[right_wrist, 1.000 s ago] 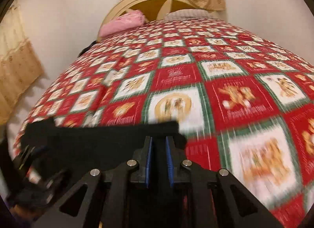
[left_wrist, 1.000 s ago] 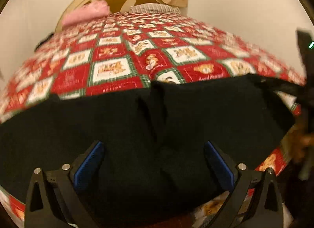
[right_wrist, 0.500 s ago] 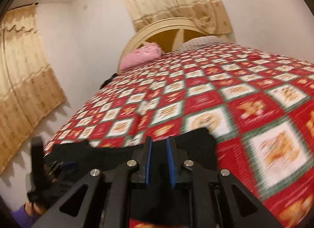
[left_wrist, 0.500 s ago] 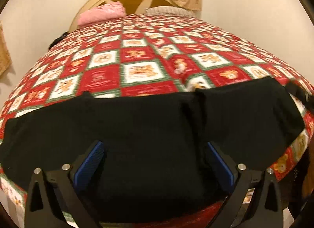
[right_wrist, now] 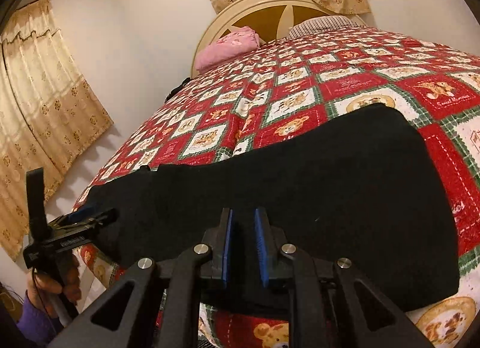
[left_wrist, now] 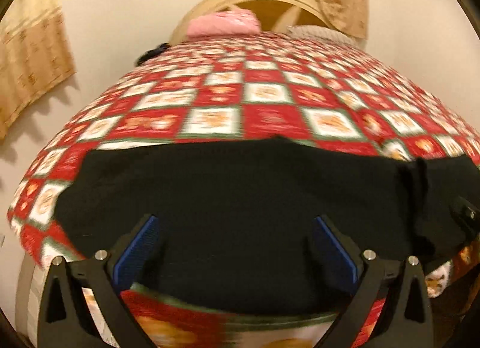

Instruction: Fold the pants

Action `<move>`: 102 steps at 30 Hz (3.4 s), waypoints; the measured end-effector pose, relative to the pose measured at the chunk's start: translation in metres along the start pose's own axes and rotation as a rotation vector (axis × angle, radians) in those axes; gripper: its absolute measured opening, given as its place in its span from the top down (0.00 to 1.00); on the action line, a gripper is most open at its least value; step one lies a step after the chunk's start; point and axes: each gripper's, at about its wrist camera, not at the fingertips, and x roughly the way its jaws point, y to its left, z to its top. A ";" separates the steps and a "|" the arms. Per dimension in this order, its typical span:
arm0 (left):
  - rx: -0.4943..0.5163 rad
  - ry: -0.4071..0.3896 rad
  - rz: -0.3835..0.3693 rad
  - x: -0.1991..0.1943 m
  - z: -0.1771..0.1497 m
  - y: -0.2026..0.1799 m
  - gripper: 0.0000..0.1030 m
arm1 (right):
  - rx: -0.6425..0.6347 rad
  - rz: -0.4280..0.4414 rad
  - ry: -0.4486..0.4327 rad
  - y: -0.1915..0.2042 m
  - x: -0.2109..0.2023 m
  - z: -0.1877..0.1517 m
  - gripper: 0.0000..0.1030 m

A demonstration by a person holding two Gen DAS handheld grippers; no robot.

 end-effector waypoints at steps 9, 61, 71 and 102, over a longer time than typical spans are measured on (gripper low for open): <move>-0.346 -0.066 0.164 -0.002 -0.006 0.134 0.00 | 0.017 -0.021 -0.003 0.000 -0.002 -0.002 0.84; 0.230 -0.248 -0.498 -0.081 0.035 -0.130 0.80 | 0.135 0.001 -0.078 -0.027 -0.048 0.022 0.84; 0.405 -0.187 -0.531 -0.053 -0.002 -0.203 0.80 | 0.227 0.007 -0.089 -0.064 -0.059 0.015 0.84; 0.032 -0.069 -0.358 -0.032 0.021 -0.046 0.00 | 0.285 0.072 -0.079 -0.047 -0.072 0.025 0.29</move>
